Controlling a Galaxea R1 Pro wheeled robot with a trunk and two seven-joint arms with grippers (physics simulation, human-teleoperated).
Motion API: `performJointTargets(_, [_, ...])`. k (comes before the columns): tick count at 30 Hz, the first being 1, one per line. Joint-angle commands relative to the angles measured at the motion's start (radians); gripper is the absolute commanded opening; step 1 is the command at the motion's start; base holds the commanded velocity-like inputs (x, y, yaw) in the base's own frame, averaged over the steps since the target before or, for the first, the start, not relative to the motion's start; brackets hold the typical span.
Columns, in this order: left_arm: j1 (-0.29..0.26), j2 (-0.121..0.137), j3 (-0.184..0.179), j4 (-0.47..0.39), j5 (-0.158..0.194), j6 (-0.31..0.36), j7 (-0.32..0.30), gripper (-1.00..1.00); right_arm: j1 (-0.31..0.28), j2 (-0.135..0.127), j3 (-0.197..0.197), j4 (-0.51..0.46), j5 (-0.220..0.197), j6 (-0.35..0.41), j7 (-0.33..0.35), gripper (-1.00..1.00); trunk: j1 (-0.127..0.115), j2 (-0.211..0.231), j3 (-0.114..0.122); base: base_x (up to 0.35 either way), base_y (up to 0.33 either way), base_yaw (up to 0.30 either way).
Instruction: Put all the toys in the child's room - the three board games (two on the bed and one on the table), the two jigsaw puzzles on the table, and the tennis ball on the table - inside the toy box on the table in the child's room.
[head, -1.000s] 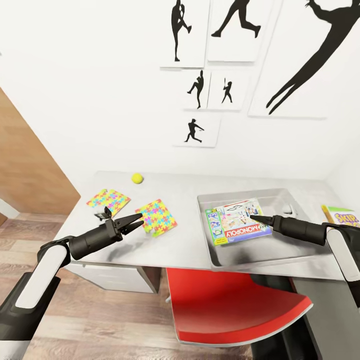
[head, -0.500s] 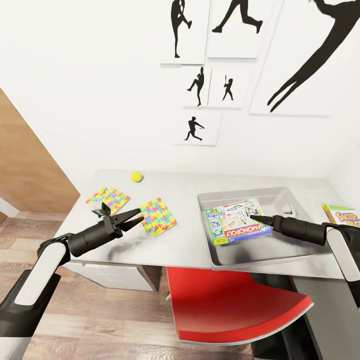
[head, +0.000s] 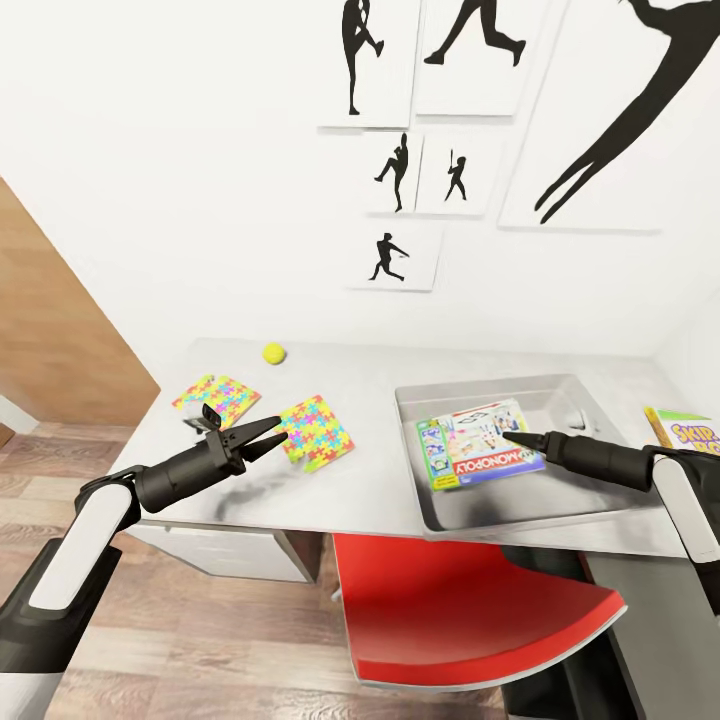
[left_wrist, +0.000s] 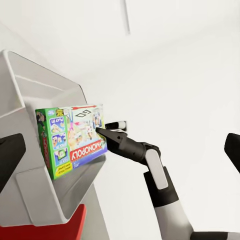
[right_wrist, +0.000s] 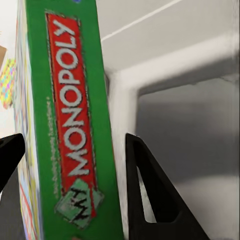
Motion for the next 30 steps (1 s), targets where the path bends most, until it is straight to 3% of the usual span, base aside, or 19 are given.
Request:
performJointTargets(1, [-0.001,0.001,-0.001,0.0,0.002,0.003,-0.002,1.0,-0.001,0.0,-0.001,0.0,-0.003,0.007,-0.004,-1.0,0.001,-0.002,-0.002,0.0,0.0,0.0])
performJointTargets(30, [-0.001,0.001,-0.001,-0.001,0.004,0.003,-0.002,1.0,-0.001,0.002,0.0,0.0,-0.004,0.007,-0.038,-1.0,0.001,-0.002,-0.002,0.0,0.0,0.0])
